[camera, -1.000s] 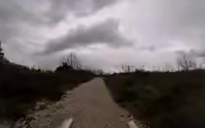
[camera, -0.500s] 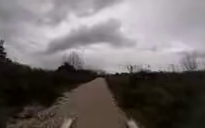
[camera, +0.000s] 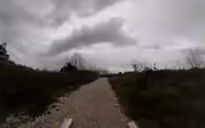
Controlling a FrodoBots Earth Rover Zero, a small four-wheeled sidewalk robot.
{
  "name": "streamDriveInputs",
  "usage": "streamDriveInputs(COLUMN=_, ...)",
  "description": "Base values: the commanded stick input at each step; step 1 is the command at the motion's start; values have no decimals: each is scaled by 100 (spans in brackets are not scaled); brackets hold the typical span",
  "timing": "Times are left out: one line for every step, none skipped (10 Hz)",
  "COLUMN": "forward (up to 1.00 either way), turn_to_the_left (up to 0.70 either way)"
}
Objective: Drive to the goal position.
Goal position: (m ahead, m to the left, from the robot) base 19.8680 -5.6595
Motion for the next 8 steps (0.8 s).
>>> streamDriveInputs(forward=70, turn_to_the_left=0)
streamDriveInputs(forward=70, turn_to_the_left=0)
streamDriveInputs(forward=70, turn_to_the_left=0)
streamDriveInputs(forward=70, turn_to_the_left=0)
streamDriveInputs(forward=70, turn_to_the_left=0)
streamDriveInputs(forward=70, turn_to_the_left=0)
streamDriveInputs(forward=70, turn_to_the_left=0)
streamDriveInputs(forward=70, turn_to_the_left=0)
